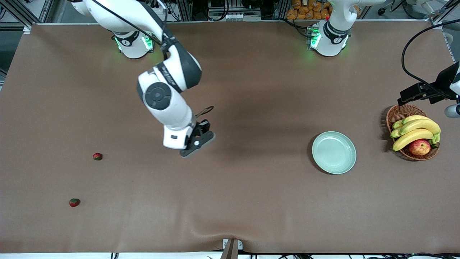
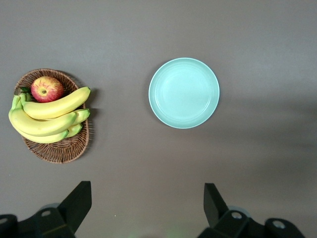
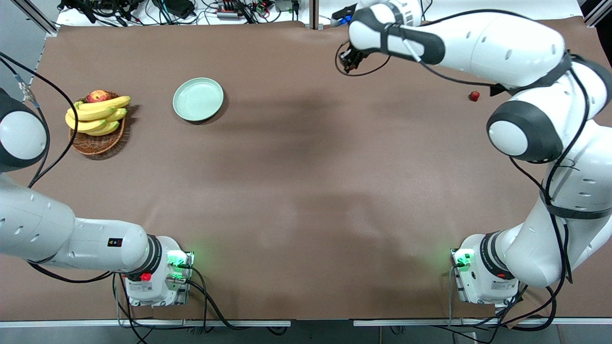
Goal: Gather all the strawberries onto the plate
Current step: 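Carry the strawberry with the right gripper toward the table middle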
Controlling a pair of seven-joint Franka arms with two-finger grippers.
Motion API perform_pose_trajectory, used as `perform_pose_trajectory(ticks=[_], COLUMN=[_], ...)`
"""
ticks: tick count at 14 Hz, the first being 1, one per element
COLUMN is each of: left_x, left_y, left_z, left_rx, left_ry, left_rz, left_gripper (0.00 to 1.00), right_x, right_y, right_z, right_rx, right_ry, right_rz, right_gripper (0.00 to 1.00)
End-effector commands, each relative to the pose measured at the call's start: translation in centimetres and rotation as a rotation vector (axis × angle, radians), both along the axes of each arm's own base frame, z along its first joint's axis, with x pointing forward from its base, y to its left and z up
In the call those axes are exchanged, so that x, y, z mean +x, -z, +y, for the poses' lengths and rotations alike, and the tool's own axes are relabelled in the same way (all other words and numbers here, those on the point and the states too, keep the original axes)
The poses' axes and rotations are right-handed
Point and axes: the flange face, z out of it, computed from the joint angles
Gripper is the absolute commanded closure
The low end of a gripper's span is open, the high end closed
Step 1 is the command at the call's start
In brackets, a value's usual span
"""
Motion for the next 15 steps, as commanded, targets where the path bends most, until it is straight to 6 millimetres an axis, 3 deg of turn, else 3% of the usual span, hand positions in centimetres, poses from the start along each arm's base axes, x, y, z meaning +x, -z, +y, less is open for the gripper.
perform_pose_trajectory(ticks=[1, 4, 6, 12, 15], left_x=[-0.1, 0.4, 0.7, 1.1, 1.2], left_y=[-0.2, 0.8, 1.2, 1.8, 2.1], left_z=[0.0, 0.0, -0.3, -0.3, -0.5], left_rx=[0.012, 0.014, 0.016, 0.017, 0.013], left_ry=[0.011, 0.012, 0.017, 0.017, 0.018], left_rz=[0.004, 0.016, 0.012, 0.015, 0.018], left_gripper=[0.0, 0.0, 0.0, 0.0, 0.0], right_x=[-0.8, -2.6, -4.8, -7.7, -8.9], right_y=[2.8, 5.7, 7.9, 13.9, 16.3], right_z=[4.0, 7.8, 11.5, 18.5, 20.6], right_rx=[0.019, 0.054, 0.091, 0.162, 0.184], right_ry=[-0.04, -0.031, -0.014, -0.05, -0.024], right_rz=[-0.041, -0.082, -0.115, -0.18, -0.18], right_gripper=[1.0, 1.0, 1.0, 1.0, 1.0])
